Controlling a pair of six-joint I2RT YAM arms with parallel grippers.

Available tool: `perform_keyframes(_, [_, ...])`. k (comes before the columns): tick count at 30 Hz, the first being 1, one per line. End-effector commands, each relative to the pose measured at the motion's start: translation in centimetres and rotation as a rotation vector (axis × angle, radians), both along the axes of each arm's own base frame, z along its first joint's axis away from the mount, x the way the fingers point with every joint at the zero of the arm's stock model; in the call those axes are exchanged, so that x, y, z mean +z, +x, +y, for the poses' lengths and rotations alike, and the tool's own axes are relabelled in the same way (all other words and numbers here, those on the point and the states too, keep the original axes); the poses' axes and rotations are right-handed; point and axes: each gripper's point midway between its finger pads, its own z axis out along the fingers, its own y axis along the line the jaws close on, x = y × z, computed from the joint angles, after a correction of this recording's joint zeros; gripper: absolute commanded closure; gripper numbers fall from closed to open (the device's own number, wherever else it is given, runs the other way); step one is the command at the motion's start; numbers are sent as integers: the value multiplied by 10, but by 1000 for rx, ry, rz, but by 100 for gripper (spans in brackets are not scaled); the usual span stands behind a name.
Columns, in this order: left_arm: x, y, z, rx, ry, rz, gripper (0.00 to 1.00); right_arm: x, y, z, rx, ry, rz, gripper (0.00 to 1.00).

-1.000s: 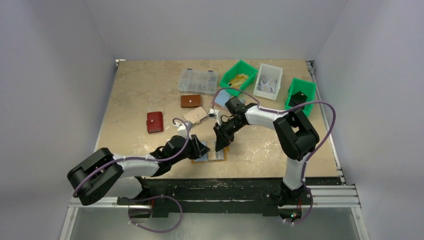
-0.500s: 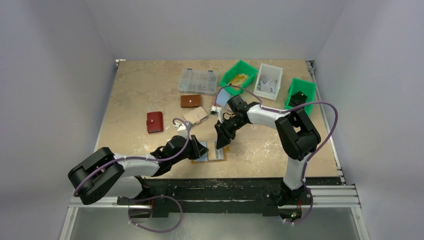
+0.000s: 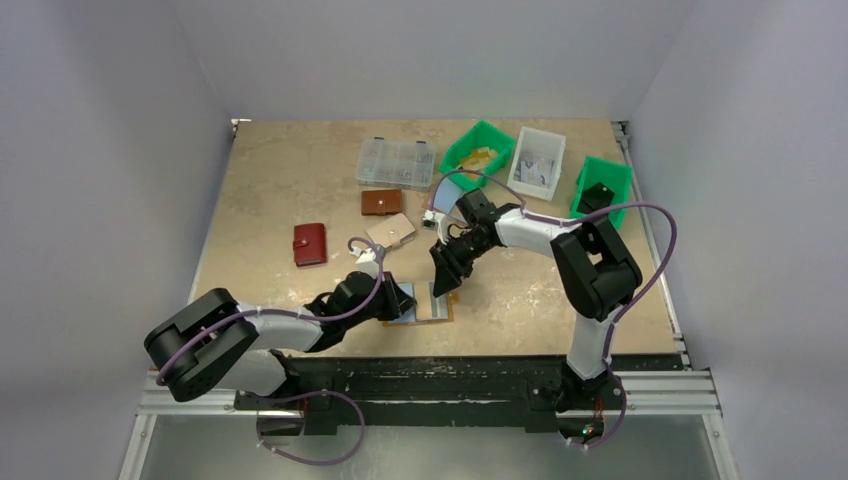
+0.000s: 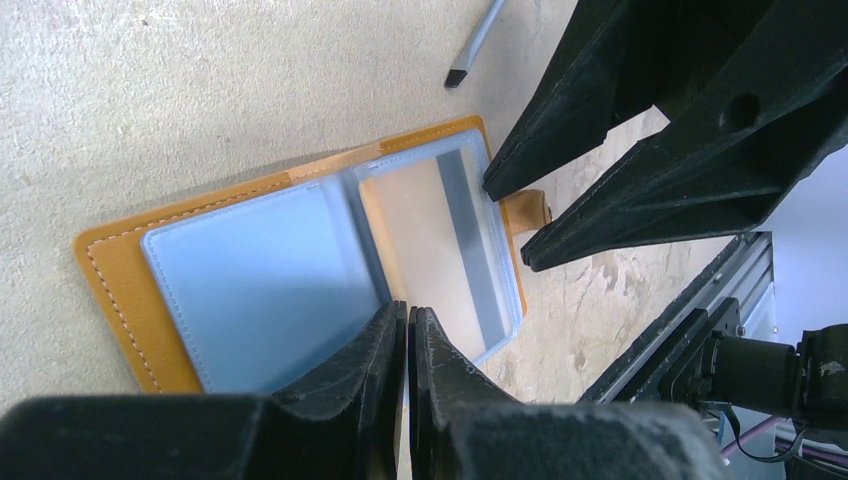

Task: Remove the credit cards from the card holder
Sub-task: Remove the credit card from the card holder.

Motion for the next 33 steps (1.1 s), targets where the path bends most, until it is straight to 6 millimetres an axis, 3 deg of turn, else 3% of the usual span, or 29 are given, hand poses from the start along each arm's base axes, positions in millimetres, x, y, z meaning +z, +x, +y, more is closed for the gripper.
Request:
perform_keyframes(1, [19, 11, -10, -3, -39, -64, 90, 13, 9, 2, -17, 30, -44, 55])
perform_keyframes(15, [19, 10, -10, 0, -45, -59, 91, 13, 5, 5, -38, 50, 3, 54])
perform_keyframes(33, [17, 11, -10, 7, -49, -53, 92, 12, 19, 3, -160, 2, -4, 53])
